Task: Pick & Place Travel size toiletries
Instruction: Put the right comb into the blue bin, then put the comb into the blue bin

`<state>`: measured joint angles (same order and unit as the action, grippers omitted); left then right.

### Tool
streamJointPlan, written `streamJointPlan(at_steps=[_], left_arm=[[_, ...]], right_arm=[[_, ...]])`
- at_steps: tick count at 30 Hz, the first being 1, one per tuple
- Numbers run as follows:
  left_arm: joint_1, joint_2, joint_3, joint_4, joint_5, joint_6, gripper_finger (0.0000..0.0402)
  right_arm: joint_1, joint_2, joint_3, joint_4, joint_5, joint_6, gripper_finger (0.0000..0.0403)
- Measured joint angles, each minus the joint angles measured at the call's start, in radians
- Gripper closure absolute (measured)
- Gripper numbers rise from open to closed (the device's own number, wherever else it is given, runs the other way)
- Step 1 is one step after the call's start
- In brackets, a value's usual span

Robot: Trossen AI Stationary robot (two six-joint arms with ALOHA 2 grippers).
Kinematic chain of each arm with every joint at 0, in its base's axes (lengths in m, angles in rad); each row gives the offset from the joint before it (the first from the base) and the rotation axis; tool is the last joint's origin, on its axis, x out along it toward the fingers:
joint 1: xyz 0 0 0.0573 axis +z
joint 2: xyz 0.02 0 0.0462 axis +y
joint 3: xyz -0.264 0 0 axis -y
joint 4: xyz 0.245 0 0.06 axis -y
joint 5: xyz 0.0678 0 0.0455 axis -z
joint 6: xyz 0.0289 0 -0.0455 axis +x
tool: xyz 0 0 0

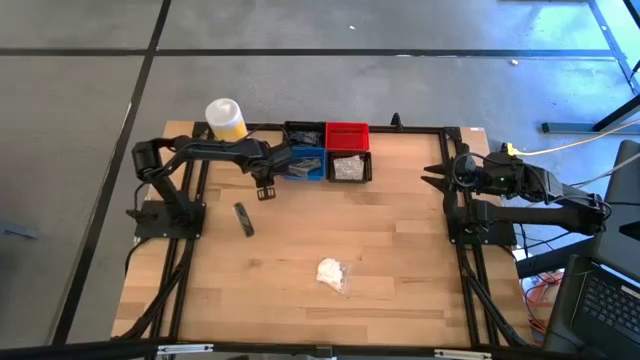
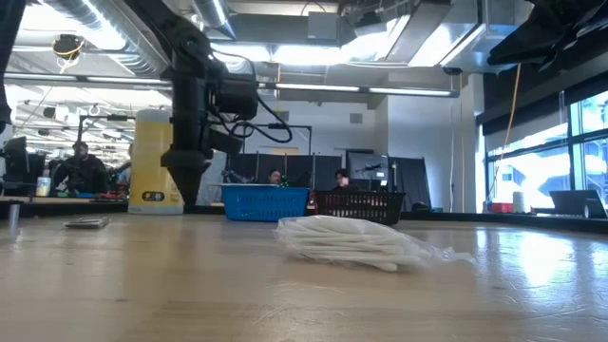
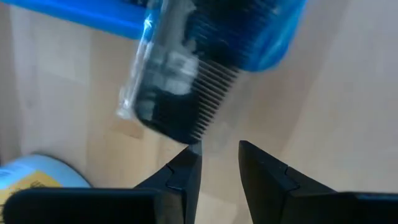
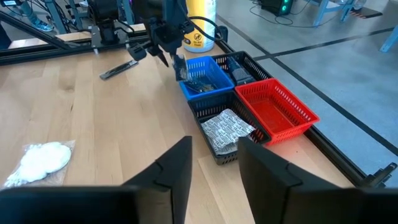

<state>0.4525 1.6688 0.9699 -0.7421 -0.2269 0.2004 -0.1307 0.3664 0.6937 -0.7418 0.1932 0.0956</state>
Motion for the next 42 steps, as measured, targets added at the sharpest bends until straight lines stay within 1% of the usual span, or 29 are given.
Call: streamJointPlan(at_steps=[3, 7, 12, 14, 21, 24, 28, 30, 33, 38, 42], left_arm=[[0.008, 0.004, 0.000, 0.044, -0.010, 0.008, 0.0300], [0.015, 0.004, 0.000, 0.093, 0.053, 0.011, 0.0300], [0.015, 0.004, 0.001, 0.152, 0.106, 0.017, 0.0300], [0.020, -0.001, 0.001, 0.160, 0.133, 0.015, 0.0300], [0.030, -0.003, 0.043, 0.121, 0.141, 0.014, 0.0300], [0.029, -0.003, 0.072, 0.051, 0.136, 0.014, 0.0300], [0.029, -0.009, 0.101, -0.107, 0.110, -0.005, 0.0300], [0.027, -0.027, 0.105, -0.180, 0.083, -0.012, 0.0300], [0.014, -0.068, 0.106, -0.263, 0.093, -0.035, 0.0300], [-0.039, -0.159, 0.106, -0.333, 0.115, -0.081, 0.0300], [-0.098, -0.241, 0.095, -0.344, 0.170, -0.112, 0.0300]], right_arm=[[0.000, 0.000, 0.000, 0.000, 0.000, 0.000, 0.0264], [0.000, 0.000, 0.000, 0.000, 0.000, 0.000, 0.0257], [0.000, 0.000, 0.000, 0.000, 0.000, 0.000, 0.0249], [0.000, 0.000, 0.000, 0.000, 0.000, 0.000, 0.0247], [0.000, 0.000, 0.000, 0.000, 0.000, 0.000, 0.0239], [0.000, 0.000, 0.000, 0.000, 0.000, 0.000, 0.0237], [0.000, 0.000, 0.000, 0.000, 0.000, 0.000, 0.0237], [0.000, 0.000, 0.000, 0.000, 0.000, 0.000, 0.0240], [0.000, 0.000, 0.000, 0.000, 0.000, 0.000, 0.0245], [0.000, 0.000, 0.000, 0.000, 0.000, 0.000, 0.0254], [0.000, 0.000, 0.000, 0.000, 0.000, 0.000, 0.0261]])
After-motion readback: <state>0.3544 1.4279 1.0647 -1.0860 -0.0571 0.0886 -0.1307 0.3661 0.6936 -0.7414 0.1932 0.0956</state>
